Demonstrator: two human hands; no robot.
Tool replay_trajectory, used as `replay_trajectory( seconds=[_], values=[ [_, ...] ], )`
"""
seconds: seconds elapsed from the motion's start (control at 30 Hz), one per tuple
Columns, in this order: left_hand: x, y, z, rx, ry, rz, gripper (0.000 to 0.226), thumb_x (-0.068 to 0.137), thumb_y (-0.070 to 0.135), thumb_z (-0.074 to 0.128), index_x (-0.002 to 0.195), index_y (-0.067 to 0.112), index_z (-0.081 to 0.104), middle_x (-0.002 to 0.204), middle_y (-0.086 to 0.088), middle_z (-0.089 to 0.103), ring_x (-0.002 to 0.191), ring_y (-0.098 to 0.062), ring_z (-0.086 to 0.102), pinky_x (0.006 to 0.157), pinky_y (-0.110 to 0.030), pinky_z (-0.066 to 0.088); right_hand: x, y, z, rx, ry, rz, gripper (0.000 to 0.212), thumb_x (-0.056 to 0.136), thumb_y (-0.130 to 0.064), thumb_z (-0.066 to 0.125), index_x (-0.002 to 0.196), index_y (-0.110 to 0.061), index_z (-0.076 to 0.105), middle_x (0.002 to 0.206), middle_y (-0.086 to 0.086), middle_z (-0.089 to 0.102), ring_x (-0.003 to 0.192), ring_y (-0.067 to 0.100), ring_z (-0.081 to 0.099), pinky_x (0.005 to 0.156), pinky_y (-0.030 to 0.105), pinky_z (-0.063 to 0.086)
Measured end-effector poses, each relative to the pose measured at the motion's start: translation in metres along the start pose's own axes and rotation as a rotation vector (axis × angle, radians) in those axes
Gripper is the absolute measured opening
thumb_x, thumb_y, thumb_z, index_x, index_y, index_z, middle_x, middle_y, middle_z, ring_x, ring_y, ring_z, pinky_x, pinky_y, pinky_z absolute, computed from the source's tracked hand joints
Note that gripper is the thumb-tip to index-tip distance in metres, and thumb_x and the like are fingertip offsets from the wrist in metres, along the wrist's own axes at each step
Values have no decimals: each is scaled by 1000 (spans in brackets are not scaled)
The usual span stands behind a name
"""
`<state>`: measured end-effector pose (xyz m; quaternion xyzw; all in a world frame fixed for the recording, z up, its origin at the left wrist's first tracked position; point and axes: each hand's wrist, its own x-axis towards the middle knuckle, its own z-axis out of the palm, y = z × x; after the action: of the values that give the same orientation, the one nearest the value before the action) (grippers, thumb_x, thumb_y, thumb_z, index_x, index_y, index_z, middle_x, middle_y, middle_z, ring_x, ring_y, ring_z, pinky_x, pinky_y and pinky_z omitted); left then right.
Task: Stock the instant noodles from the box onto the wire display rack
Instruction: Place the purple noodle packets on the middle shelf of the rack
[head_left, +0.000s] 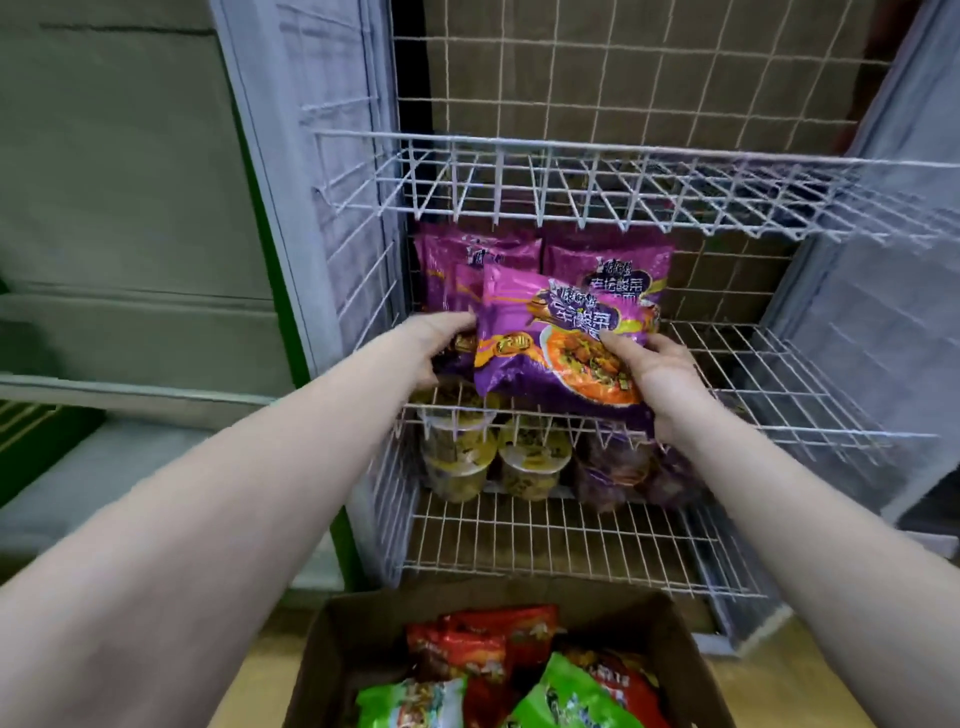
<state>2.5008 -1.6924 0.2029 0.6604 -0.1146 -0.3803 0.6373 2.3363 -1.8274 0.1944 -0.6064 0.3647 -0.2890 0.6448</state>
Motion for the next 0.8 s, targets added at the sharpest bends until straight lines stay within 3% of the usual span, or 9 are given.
replay_trajectory(
  seconds=[0.07, 0.17, 0.27, 0.33, 0.4, 0.43, 0.5, 0.63, 0.8],
  values=[
    [-3, -2, -7, -31, 52, 39, 16, 89, 13, 61, 74, 9, 57, 44, -3, 63, 36, -13, 60, 36, -24, 50, 5, -1, -6, 11, -5, 14, 57, 78, -27, 75, 126, -11, 48, 106, 11, 63, 97, 30, 64, 93, 49, 50],
    [-6, -1, -14, -63, 80, 80, 8, 83, 10, 68, 82, 7, 61, 50, -4, 66, 40, -14, 63, 41, -28, 54, 17, -6, -13, 66, 22, 9, 37, 77, -19, 75, 108, -9, 58, 82, 7, 64, 68, 21, 64, 81, 46, 54],
    [0, 1, -23, -112, 178, 159, 8, 82, 3, 68, 82, 6, 61, 46, -2, 64, 37, -12, 61, 36, -27, 51, 30, -3, -21, 113, 73, -32, 19, 79, -18, 74, 87, -16, 57, 82, 7, 64, 54, 11, 62, 75, 43, 55],
    [9, 1, -29, -143, 216, 199, 24, 80, 5, 71, 102, 1, 63, 60, -6, 69, 48, -16, 65, 45, -31, 55, 39, 2, -27, 146, 131, -66, 19, 81, -15, 72, 89, -17, 55, 86, 8, 64, 60, 11, 63, 78, 41, 54],
    [14, 2, -31, -150, 236, 203, 48, 77, 8, 74, 120, 2, 55, 86, -14, 70, 64, -22, 67, 54, -37, 58, 43, 6, -31, 170, 174, -91, 35, 81, -13, 71, 111, -11, 54, 99, 11, 63, 79, 18, 65, 88, 43, 51],
    [18, 3, -31, -144, 240, 199, 54, 77, 8, 75, 125, 2, 52, 94, -16, 68, 70, -24, 66, 54, -38, 58, 43, 7, -32, 189, 190, -94, 50, 81, -12, 71, 125, -9, 47, 108, 11, 61, 91, 23, 63, 93, 44, 49],
    [23, 6, -28, -123, 234, 202, 52, 79, 4, 72, 126, 2, 50, 90, -15, 66, 69, -25, 64, 46, -37, 56, 44, 9, -34, 230, 211, -111, 62, 83, -9, 69, 136, -6, 38, 115, 11, 57, 99, 24, 59, 95, 42, 48],
    [35, 9, -21, -58, 201, 231, 36, 82, -3, 66, 115, 6, 56, 71, -6, 66, 59, -21, 63, 43, -30, 54, 55, 17, -38, 261, 239, -158, 54, 84, -8, 68, 132, -9, 43, 105, 5, 59, 87, 17, 60, 92, 40, 48],
    [57, 9, -25, -55, 205, 247, 36, 83, -1, 65, 117, 3, 56, 93, -14, 66, 77, -28, 62, 71, -39, 53, 63, 24, -37, 274, 280, -203, 42, 84, -9, 68, 117, -18, 45, 106, 6, 59, 100, 24, 58, 104, 50, 42]
  ],
)
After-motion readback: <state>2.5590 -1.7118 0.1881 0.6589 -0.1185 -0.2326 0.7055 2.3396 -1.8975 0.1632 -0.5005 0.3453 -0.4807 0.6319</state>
